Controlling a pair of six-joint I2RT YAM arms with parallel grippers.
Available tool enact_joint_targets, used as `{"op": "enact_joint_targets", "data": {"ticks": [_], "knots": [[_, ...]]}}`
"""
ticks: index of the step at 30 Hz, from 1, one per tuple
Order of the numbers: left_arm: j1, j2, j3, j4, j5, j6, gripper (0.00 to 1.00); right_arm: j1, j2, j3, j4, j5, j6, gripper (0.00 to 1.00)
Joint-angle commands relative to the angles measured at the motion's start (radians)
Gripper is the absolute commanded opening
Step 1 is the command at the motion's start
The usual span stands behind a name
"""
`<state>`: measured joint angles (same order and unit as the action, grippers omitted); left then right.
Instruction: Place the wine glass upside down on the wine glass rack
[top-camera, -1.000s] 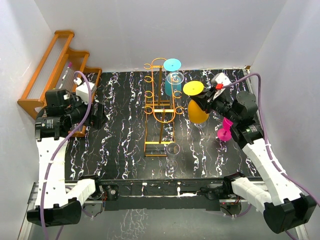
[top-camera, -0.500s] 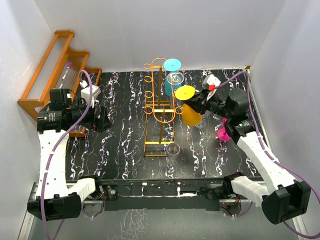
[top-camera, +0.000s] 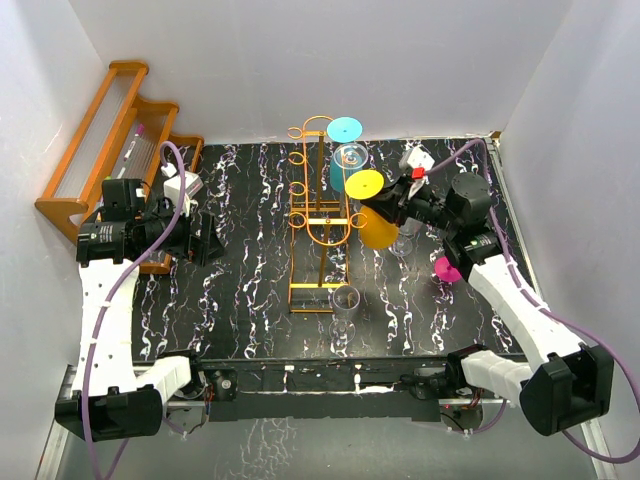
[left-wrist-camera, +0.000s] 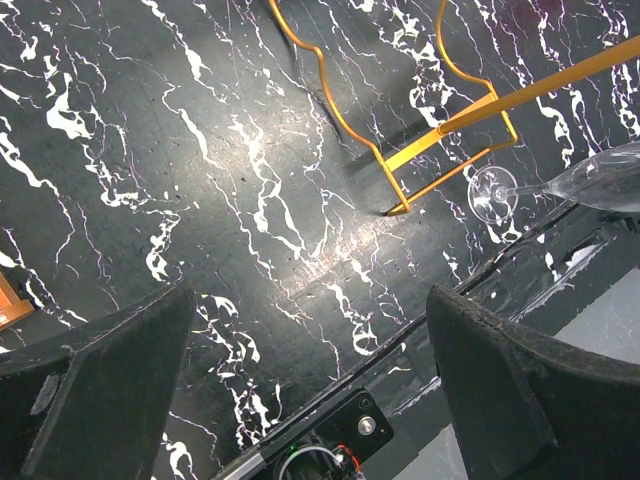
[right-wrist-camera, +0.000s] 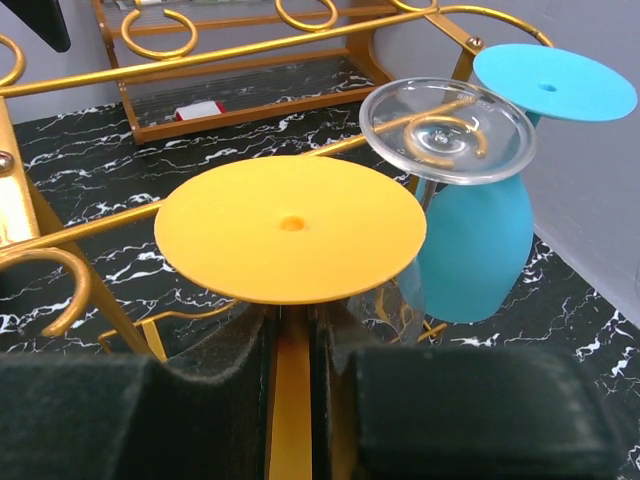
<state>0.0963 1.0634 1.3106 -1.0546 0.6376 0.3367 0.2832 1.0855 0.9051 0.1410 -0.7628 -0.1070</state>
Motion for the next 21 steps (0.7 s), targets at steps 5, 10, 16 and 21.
{"op": "enact_joint_targets", "data": {"ticks": [5,10,16,21], "knots": [[0.005,-0.016,0.003,0.001,0.025,-0.005,0.97,-0.003,0.033,0.014,0.121,-0.026,0.019,0.08],[0.005,-0.011,-0.001,0.003,0.026,-0.005,0.97,-0.003,0.045,0.016,0.150,-0.039,0.032,0.08],[0.009,-0.012,-0.009,0.012,0.029,-0.010,0.97,-0.003,0.050,0.018,0.180,-0.105,0.047,0.08],[0.011,-0.020,-0.024,0.017,0.031,-0.013,0.97,-0.004,0.056,0.010,0.182,-0.126,0.050,0.08]]}}
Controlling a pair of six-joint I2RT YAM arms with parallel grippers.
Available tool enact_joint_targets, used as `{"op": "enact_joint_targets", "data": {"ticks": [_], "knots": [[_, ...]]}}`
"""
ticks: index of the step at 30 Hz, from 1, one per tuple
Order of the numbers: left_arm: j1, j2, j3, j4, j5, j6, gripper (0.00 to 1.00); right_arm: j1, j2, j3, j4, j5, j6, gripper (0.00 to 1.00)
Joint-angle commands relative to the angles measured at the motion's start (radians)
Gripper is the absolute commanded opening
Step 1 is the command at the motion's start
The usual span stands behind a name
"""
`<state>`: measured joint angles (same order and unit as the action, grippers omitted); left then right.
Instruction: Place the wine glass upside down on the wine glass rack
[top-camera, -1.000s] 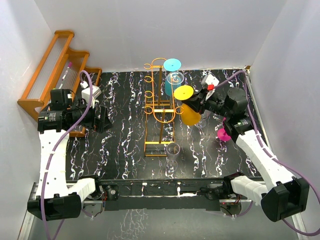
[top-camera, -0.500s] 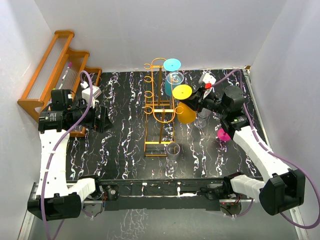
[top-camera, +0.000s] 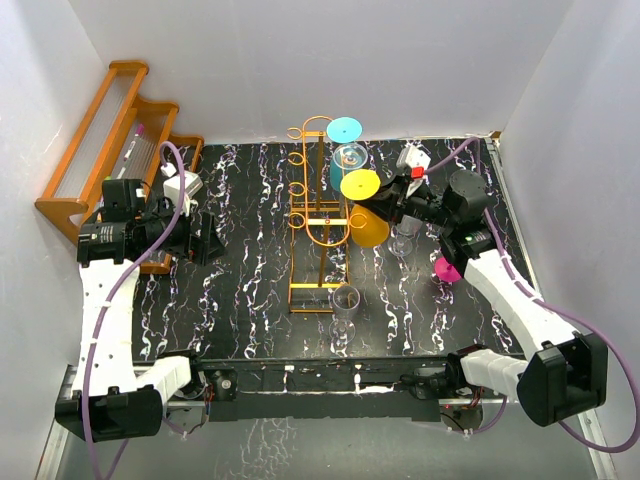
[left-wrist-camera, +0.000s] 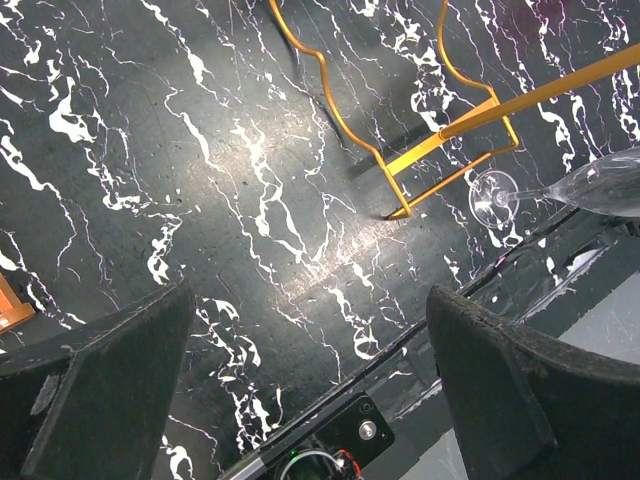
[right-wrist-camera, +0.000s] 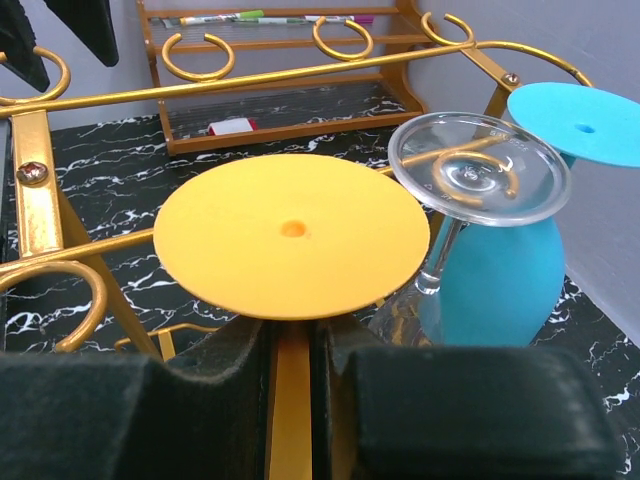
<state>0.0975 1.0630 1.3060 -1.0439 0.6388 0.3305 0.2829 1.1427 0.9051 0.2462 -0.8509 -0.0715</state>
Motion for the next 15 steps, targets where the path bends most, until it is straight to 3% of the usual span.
{"op": "enact_joint_targets", "data": {"ticks": [1,5,8,15], "knots": [[0.010,-0.021,-0.024,0.007,0.031,-0.008,0.97,-0.002,-0.001,0.010,0.076,-0.038,0.015,0.09],[0.010,-0.026,-0.033,0.010,0.029,-0.008,0.97,-0.002,0.007,0.011,0.067,-0.047,0.012,0.10],[0.010,-0.026,-0.034,0.011,0.031,-0.010,0.97,-0.001,0.022,0.016,0.058,-0.066,0.008,0.20],[0.010,-0.027,-0.046,0.008,0.039,-0.011,0.97,0.001,0.048,0.043,0.039,-0.053,-0.012,0.29]]}}
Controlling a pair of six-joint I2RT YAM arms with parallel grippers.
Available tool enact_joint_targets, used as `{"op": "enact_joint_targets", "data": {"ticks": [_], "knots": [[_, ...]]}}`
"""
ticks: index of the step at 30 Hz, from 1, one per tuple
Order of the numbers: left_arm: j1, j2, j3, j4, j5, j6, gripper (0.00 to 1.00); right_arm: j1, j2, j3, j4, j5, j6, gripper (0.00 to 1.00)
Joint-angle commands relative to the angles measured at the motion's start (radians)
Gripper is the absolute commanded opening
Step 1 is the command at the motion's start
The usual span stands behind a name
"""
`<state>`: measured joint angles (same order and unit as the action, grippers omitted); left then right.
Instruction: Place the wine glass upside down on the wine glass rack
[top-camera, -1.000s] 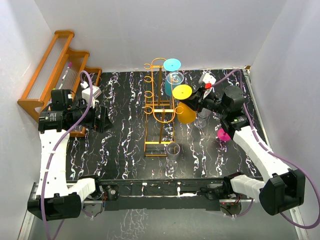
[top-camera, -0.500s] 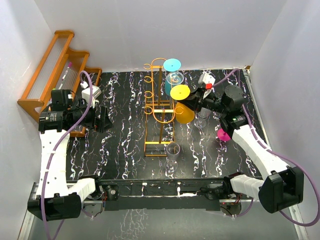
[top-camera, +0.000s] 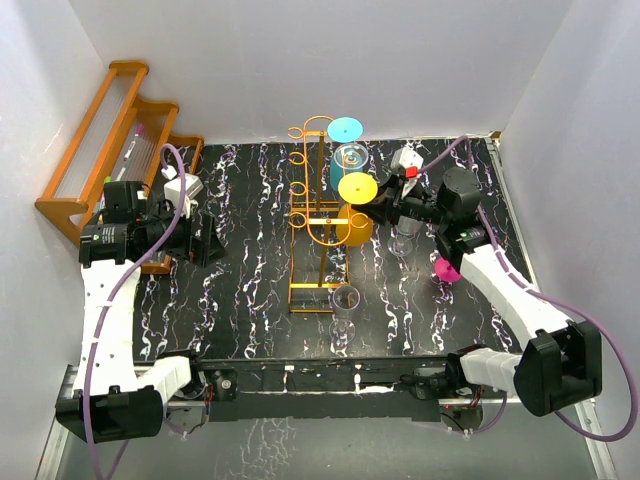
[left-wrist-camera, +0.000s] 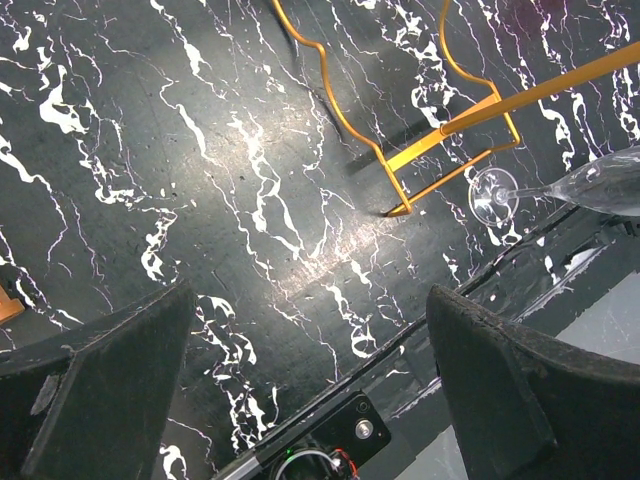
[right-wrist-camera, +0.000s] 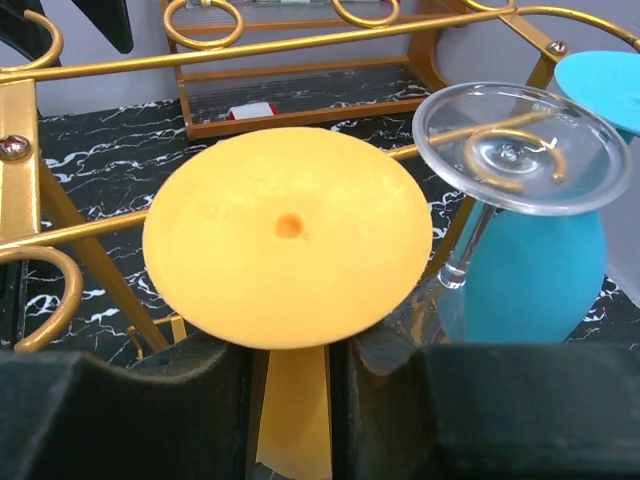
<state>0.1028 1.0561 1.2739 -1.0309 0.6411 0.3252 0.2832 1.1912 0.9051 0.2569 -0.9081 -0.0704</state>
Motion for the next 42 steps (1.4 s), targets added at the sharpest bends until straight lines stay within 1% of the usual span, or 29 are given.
{"op": "enact_joint_targets", "data": {"ticks": [1,5,8,10,14,17,20,23,25,26,28,30,31,36,42], "knots": [[0.005,-0.021,-0.016,-0.005,0.037,-0.006,0.97,0.001,-0.005,0.041,0.027,0.014,-0.017,0.30],[0.005,-0.024,-0.021,-0.003,0.039,-0.008,0.97,0.002,-0.030,0.028,0.012,0.070,-0.039,0.37],[0.005,-0.023,-0.022,-0.007,0.042,-0.008,0.97,0.001,-0.061,0.027,-0.028,0.114,-0.059,0.40],[0.006,-0.023,-0.024,-0.013,0.046,-0.005,0.97,0.001,-0.092,0.026,-0.065,0.169,-0.067,0.44],[0.005,-0.027,-0.026,-0.021,0.049,0.001,0.97,0.001,-0.147,0.046,-0.201,0.275,-0.104,0.47],[0.005,-0.036,-0.036,-0.009,0.049,-0.006,0.97,0.002,-0.196,0.044,-0.275,0.344,-0.092,0.48],[0.005,-0.035,-0.043,-0.005,0.051,-0.010,0.97,0.002,-0.252,0.029,-0.337,0.447,-0.051,0.53],[0.005,-0.039,-0.042,0.005,0.024,-0.025,0.97,0.002,-0.275,0.047,-0.428,0.627,0.014,0.56],[0.005,-0.044,-0.042,0.017,0.005,-0.034,0.97,0.002,-0.242,0.100,-0.541,0.768,0.052,0.53],[0.006,-0.044,-0.042,0.018,0.003,-0.036,0.97,0.001,-0.213,0.130,-0.602,0.830,0.069,0.49],[0.004,-0.046,-0.042,0.017,0.005,-0.037,0.97,0.002,-0.155,0.183,-0.698,0.933,0.108,0.38],[0.005,-0.050,-0.044,0.019,0.008,-0.038,0.97,0.001,-0.098,0.228,-0.763,0.938,0.111,0.31],[0.005,-0.053,-0.046,0.021,0.007,-0.040,0.97,0.002,-0.070,0.246,-0.788,0.940,0.119,0.30],[0.011,-0.089,-0.072,0.041,0.009,-0.055,0.97,0.002,0.055,0.322,-0.862,0.921,0.142,0.29],[0.016,-0.124,-0.098,0.044,0.020,-0.054,0.97,0.002,0.100,0.323,-0.856,0.888,0.159,0.27]]}}
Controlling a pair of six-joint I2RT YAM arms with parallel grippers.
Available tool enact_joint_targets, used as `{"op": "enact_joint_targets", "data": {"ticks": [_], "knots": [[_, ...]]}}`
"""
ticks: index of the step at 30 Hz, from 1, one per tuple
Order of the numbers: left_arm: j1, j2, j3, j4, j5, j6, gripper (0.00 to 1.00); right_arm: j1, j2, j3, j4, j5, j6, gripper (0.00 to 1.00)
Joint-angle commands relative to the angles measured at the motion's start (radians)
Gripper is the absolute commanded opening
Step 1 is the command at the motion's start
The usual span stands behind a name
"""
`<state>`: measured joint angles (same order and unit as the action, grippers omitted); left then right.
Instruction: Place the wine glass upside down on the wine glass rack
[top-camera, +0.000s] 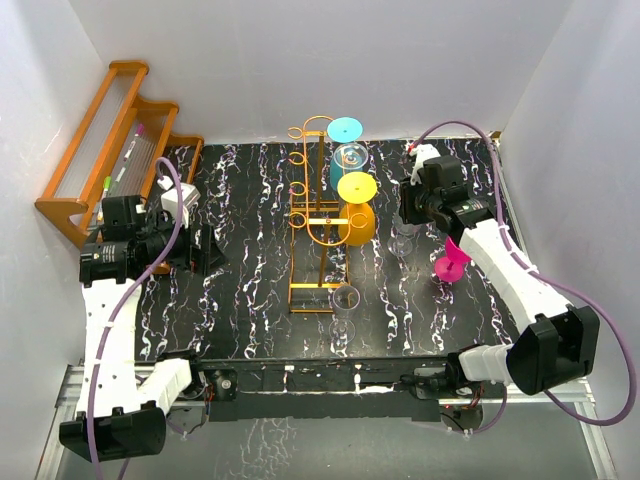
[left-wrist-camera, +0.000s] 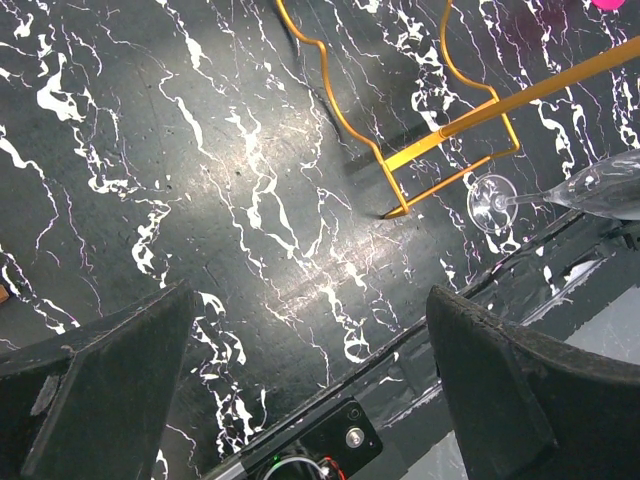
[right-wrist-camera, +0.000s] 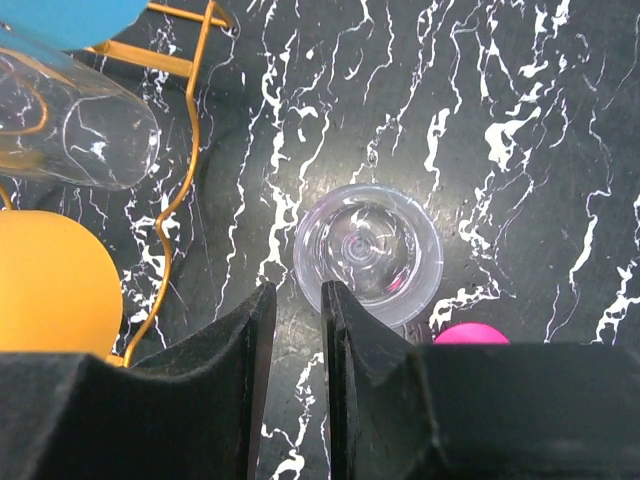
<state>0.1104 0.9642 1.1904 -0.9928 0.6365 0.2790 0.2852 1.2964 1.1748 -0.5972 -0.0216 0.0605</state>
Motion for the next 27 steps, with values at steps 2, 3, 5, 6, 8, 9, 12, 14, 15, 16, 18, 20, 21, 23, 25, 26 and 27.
{"op": "enact_joint_targets", "data": {"ticks": [2,3,5,6,8,9,12,14,15,16,18,20,21,23,25,26,27], "knots": [[0.009,-0.038,-0.021,0.008,0.025,-0.008,0.97,-0.001,0.000,0.047,0.000,0.007,0.028,0.27],[0.009,-0.040,-0.024,0.009,0.025,-0.008,0.97,-0.001,0.005,0.045,0.000,0.010,0.028,0.28],[0.009,-0.042,-0.030,0.016,0.026,-0.008,0.97,0.000,0.011,0.038,0.005,0.010,0.022,0.28],[0.009,-0.042,-0.033,0.018,0.025,-0.008,0.97,0.000,0.012,0.034,0.010,0.014,0.018,0.28],[0.009,-0.039,-0.035,0.019,0.026,-0.008,0.97,0.000,0.016,0.030,0.011,0.023,0.015,0.29],[0.009,-0.036,-0.034,0.019,0.026,-0.007,0.97,0.000,0.019,0.029,0.011,0.026,0.013,0.29],[0.009,-0.032,-0.036,0.023,0.026,-0.006,0.97,0.000,0.028,0.024,0.014,0.026,0.006,0.30],[0.009,-0.030,-0.041,0.028,0.026,-0.006,0.97,0.000,0.034,0.021,0.019,0.028,0.001,0.30],[0.010,-0.030,-0.044,0.029,0.025,-0.006,0.97,0.000,0.037,0.019,0.022,0.027,0.001,0.31],[0.009,-0.030,-0.045,0.031,0.026,-0.006,0.97,0.000,0.041,0.017,0.025,0.025,0.000,0.31],[0.009,-0.027,-0.043,0.030,0.025,-0.006,0.97,0.000,0.053,0.014,0.032,0.021,-0.004,0.32],[0.009,-0.025,-0.040,0.028,0.025,-0.006,0.97,0.000,0.074,0.015,0.036,0.016,-0.005,0.33],[0.009,-0.025,-0.040,0.027,0.025,-0.006,0.97,0.000,0.085,0.017,0.035,0.010,-0.004,0.34],[0.009,-0.024,-0.039,0.026,0.024,-0.005,0.97,-0.001,0.108,0.020,0.035,0.005,-0.002,0.34],[0.009,-0.022,-0.037,0.025,0.023,-0.007,0.97,0.000,0.126,0.020,0.033,0.009,-0.002,0.32],[0.009,-0.021,-0.036,0.025,0.021,-0.008,0.97,-0.001,0.132,0.020,0.033,0.018,0.000,0.30],[0.009,-0.020,-0.035,0.025,0.020,-0.008,0.97,-0.002,0.134,0.018,0.033,0.023,0.002,0.26]]}}
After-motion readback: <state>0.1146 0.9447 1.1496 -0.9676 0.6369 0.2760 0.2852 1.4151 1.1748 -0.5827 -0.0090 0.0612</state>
